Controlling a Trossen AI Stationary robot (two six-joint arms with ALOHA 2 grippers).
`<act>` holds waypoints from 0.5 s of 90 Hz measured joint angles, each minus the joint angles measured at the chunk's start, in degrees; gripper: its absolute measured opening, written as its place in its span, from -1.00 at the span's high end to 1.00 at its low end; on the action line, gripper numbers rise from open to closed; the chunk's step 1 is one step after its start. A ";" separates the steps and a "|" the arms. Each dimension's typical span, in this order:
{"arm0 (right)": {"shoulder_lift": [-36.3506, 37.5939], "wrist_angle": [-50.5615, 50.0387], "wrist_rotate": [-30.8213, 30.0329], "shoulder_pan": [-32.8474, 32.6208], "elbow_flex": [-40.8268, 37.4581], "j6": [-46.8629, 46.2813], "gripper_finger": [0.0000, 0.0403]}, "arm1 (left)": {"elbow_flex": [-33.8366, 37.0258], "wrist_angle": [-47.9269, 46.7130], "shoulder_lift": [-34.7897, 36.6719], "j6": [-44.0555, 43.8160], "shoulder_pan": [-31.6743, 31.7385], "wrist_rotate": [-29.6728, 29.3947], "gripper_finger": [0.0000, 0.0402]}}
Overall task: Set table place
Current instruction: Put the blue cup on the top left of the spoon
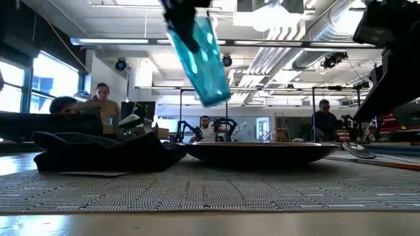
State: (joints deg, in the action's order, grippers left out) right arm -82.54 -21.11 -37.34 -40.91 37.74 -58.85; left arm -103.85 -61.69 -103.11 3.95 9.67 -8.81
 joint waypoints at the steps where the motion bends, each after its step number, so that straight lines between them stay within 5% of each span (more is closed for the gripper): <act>1: 0.00 -0.01 0.01 0.00 0.00 -0.22 0.61 | -0.48 0.36 -0.65 0.65 0.36 0.30 1.00; 45: 0.00 -0.02 0.06 0.00 0.00 -6.94 0.61 | -11.04 11.89 -19.42 16.27 6.94 7.66 1.00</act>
State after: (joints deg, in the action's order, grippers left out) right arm -82.54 -21.12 -37.28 -40.91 37.74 -65.79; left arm -114.89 -49.80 -122.53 20.22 16.61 -1.16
